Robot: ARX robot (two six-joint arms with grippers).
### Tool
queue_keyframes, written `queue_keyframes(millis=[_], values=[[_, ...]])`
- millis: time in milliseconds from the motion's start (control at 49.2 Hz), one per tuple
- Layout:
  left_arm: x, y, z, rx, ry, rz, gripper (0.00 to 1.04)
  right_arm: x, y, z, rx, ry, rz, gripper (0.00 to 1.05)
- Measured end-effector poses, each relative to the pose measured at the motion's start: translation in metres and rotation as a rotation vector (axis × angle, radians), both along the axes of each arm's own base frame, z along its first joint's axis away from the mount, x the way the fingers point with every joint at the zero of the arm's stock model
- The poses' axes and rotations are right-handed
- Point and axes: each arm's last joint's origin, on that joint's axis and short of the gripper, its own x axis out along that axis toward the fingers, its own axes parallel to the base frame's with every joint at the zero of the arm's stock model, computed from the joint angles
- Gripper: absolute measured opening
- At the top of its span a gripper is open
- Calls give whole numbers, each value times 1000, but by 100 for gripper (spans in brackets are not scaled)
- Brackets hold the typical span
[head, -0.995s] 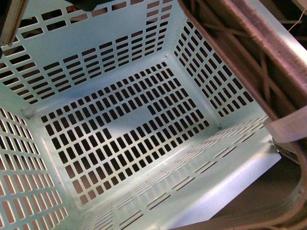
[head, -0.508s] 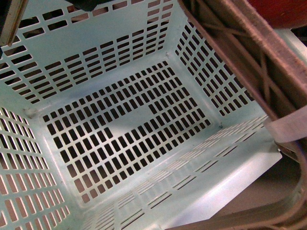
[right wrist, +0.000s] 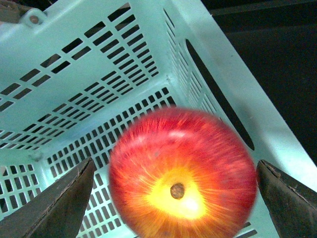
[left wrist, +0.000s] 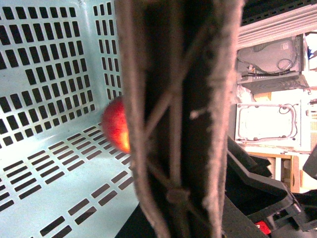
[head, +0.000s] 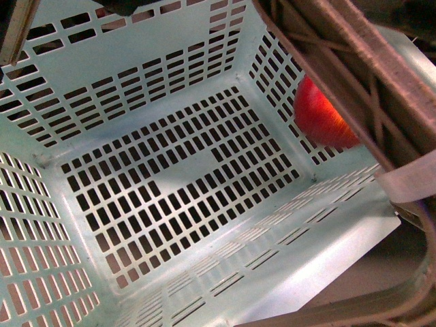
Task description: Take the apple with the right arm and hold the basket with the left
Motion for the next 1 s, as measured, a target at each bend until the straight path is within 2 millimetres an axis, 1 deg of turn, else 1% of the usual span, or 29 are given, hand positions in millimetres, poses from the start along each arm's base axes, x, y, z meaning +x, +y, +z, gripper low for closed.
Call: queue_keyframes(millis=[102, 162, 223, 325, 609, 650, 691, 731, 853, 873, 995], values=[[0, 0, -1, 1, 6, 4, 6, -7, -15, 5, -31, -45, -91, 96], [0, 0, -1, 7, 1, 9, 6, -13, -29, 8, -56, -84, -165, 96], [1, 0, -1, 13, -5, 16, 6, -17, -37, 11, -65, -107, -207, 96], [0, 0, -1, 12, -5, 7, 6, -19, -40, 14, -69, -127, -215, 96], [0, 0, -1, 6, 1, -1, 6, -19, -40, 13, -78, -124, -205, 96], [0, 0, -1, 6, 1, -1, 6, -19, -41, 10, -107, -196, -215, 90], [0, 0, -1, 6, 1, 0, 6, -23, -45, 2, -132, -322, -211, 80], [0, 0, -1, 7, 0, 3, 6, -31, -51, -4, -159, -403, -208, 70], [0, 0, -1, 9, -2, 4, 6, -43, -61, -12, -193, -445, -206, 51], [0, 0, -1, 9, -2, 4, 6, -44, -61, -13, -196, -445, -203, 49], [0, 0, -1, 6, 0, -1, 6, -54, -69, -25, -211, -438, -204, 28]])
